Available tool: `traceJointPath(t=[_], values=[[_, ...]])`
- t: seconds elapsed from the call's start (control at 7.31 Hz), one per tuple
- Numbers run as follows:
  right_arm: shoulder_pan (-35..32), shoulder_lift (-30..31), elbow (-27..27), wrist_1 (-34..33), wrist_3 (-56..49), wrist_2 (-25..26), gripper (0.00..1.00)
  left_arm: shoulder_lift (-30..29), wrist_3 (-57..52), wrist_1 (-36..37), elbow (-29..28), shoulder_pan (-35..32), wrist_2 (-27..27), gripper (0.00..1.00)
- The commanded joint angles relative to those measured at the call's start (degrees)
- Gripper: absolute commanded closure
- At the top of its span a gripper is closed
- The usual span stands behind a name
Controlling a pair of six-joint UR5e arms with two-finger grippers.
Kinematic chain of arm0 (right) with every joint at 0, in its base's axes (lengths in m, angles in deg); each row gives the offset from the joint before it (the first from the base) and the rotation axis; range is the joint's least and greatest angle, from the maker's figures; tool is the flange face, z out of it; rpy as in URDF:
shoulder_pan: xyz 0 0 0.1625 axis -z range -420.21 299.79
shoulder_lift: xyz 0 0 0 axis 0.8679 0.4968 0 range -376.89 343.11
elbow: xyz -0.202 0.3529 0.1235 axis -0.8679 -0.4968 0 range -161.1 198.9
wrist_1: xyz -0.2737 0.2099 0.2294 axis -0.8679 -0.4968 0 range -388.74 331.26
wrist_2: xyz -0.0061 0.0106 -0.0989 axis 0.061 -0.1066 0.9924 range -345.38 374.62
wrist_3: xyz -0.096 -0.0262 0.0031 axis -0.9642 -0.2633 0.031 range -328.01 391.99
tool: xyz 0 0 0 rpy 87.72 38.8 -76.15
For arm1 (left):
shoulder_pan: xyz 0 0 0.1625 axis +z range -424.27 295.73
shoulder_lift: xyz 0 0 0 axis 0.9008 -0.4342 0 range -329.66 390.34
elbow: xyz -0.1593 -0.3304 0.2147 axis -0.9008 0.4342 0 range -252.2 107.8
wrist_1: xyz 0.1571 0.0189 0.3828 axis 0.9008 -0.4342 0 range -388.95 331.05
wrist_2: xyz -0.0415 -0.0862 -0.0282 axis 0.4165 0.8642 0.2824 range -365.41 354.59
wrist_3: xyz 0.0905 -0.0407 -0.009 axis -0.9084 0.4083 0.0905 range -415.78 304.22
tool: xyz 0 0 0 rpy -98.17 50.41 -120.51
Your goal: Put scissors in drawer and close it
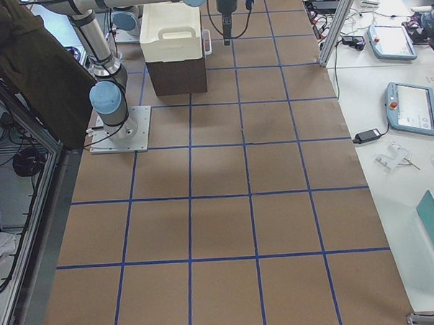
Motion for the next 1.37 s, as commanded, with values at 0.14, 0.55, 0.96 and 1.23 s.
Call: traceJointPath(t=[0.14,0.55,0.96,1.23], values=[[-0.1,-0.1,0.3,-0.5,0.3,-0.1,0.00,-2.5,0.1,-3.7,0.0,0.2,-1.2,0.00],[0.0,0.0,0.5,-1.0,0.2,-0.1,0.00,0.9,0.0,-5.2,-0.2,-1.0,-1.1,0.00],[-0.1,0.0,0.5,-1.0,0.2,-0.1,0.00,3.6,0.0,-4.5,-0.2,-3.1,1.1,0.00],[0.0,0.0,0.5,-1.0,0.2,-0.1,0.00,2.8,0.2,-3.2,1.3,-4.6,-0.4,0.00]])
